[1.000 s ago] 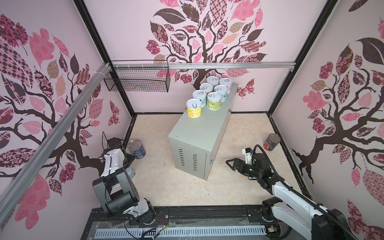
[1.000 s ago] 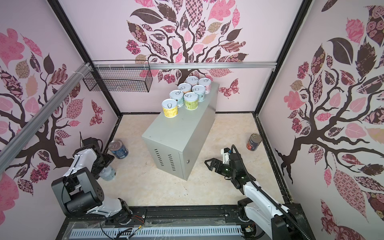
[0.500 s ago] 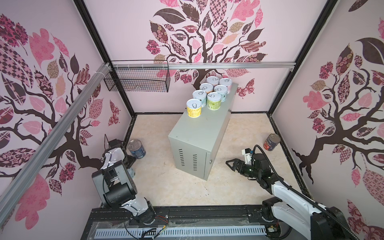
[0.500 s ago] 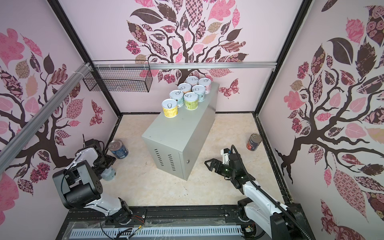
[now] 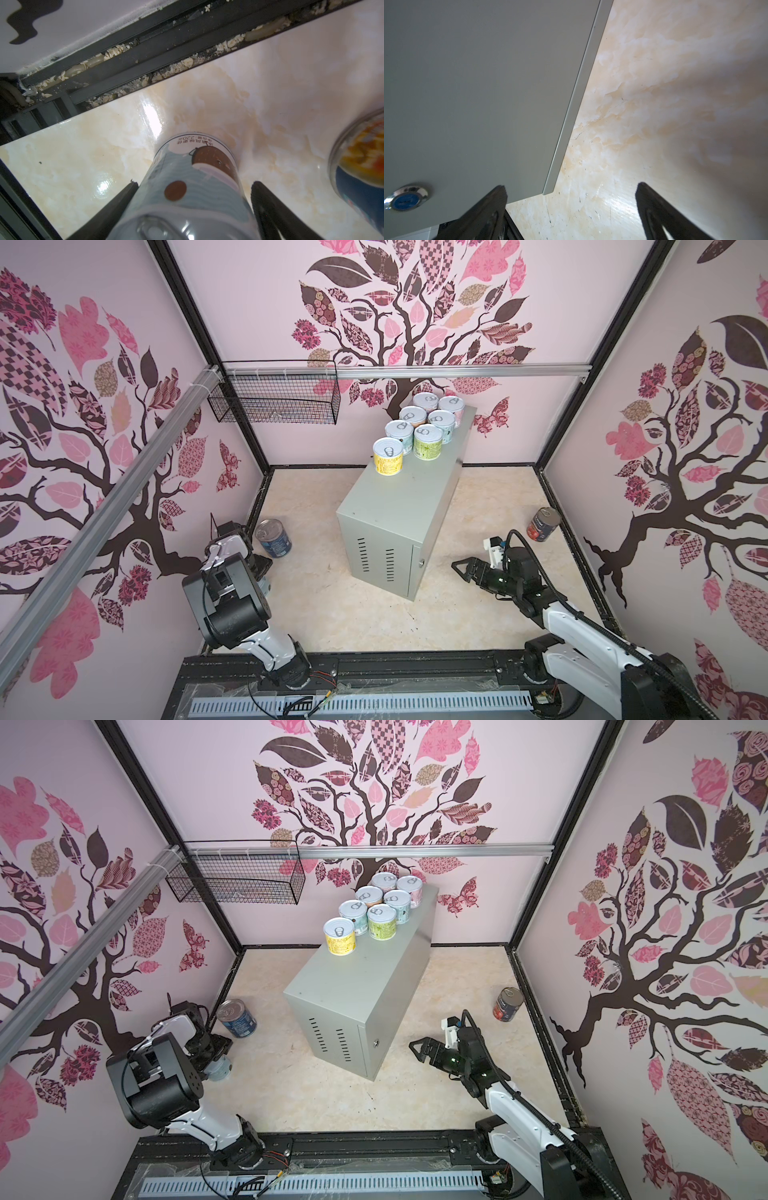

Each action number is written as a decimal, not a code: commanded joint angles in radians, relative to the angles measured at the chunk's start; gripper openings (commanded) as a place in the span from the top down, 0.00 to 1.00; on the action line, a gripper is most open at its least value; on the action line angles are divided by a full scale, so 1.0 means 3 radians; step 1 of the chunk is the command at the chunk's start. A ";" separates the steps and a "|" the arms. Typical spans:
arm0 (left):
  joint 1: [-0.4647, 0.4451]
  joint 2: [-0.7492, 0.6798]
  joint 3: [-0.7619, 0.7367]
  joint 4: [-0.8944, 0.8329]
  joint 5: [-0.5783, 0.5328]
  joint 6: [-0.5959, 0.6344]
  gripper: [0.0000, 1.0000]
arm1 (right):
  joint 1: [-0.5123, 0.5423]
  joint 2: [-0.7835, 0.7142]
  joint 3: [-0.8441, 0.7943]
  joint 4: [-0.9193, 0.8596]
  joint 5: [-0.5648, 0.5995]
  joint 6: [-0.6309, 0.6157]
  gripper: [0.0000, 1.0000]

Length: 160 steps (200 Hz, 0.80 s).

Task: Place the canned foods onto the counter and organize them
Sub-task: 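Lower the left gripper over the light-blue can and close around it, then lift the light-blue can with the left gripper up toward the box top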

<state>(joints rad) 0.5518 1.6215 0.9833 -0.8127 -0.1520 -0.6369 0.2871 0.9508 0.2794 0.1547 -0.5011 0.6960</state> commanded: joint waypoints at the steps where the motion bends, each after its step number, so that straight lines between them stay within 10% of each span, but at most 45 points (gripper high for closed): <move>1: 0.0011 -0.0038 -0.0098 0.0063 0.0104 0.0026 0.19 | 0.0024 -0.0027 0.0006 0.0001 0.0031 -0.0048 0.00; 108: 0.0010 -0.0877 -0.0080 -0.0168 0.0376 0.0173 0.42 | 0.0053 -0.0125 0.0038 -0.0127 -0.0014 -0.0086 0.00; 160: -0.0416 -0.1364 -0.0135 -0.0323 0.0304 0.0181 0.44 | 0.0694 -0.0262 0.0047 -0.0390 0.0246 -0.0238 0.00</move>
<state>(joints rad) 0.4835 1.2850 0.9516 -0.8928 -0.0578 -0.5968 0.4366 0.8902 0.2794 0.0795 -0.4606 0.6552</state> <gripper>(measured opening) 0.724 0.999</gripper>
